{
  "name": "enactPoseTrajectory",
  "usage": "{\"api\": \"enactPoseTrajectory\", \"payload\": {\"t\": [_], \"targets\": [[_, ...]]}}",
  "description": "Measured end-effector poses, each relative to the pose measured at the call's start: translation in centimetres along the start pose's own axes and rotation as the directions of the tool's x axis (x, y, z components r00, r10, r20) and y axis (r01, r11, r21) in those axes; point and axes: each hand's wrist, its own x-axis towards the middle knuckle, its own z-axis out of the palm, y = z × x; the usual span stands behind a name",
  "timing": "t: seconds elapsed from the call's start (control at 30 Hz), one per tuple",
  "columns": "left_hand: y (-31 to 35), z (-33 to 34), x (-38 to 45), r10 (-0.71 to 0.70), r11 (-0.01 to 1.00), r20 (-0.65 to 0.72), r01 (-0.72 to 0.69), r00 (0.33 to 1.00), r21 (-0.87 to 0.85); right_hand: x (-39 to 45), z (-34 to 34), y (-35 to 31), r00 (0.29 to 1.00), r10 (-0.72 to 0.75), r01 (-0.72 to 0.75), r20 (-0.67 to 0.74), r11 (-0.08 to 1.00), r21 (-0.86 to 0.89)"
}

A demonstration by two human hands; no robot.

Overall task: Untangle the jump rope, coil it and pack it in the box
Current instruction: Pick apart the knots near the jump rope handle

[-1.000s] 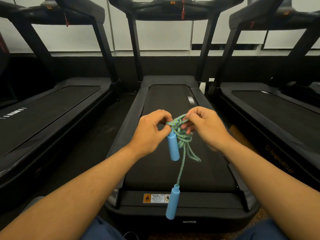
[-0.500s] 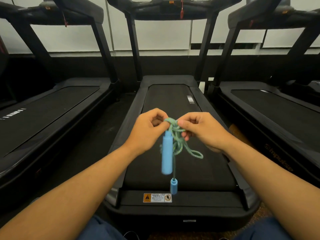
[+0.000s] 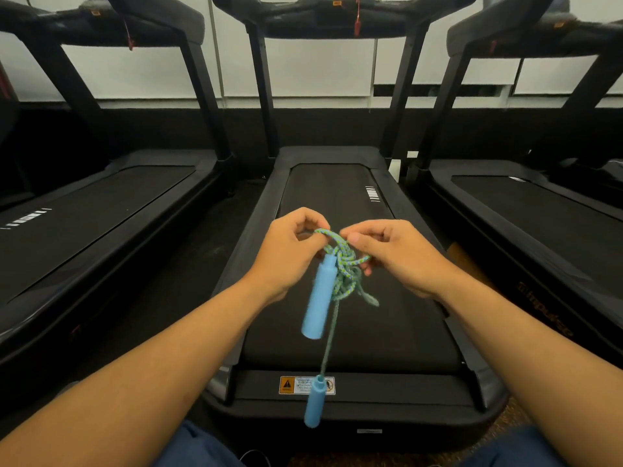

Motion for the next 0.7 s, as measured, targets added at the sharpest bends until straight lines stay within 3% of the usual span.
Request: {"api": "enactPoseTrajectory", "payload": {"t": [0.17, 0.3, 0.47, 0.53, 0.7], "targets": [[-0.2, 0.3, -0.4, 0.000, 0.999, 0.084, -0.003, 0.996, 0.042, 0.0, 0.3, 0.2, 0.999, 0.031, -0.037, -0.038, 0.987, -0.156], [-0.7, -0.2, -0.4, 0.073, 0.971, 0.204, -0.116, 0.976, 0.207, 0.3, 0.3, 0.1, 0.987, 0.117, -0.106, -0.108, 0.990, 0.098], [-0.6, -0.1, -0.6, 0.141, 0.913, 0.242, -0.221, 0.960, 0.342, 0.5, 0.7, 0.0, 0.935, 0.327, -0.251, -0.137, 0.884, 0.394], [-0.4, -0.1, -0.7, 0.152, 0.906, 0.263, -0.241, 0.953, 0.348, 0.6, 0.9, 0.2, 0.915, 0.372, -0.276, -0.154, 0.857, 0.435], [0.7, 0.0, -1.1, 0.135, 0.928, 0.348, -0.242, 0.928, 0.285, 0.6, 0.5, 0.4, 0.902, 0.365, -0.278, -0.229, 0.899, 0.339]]}}
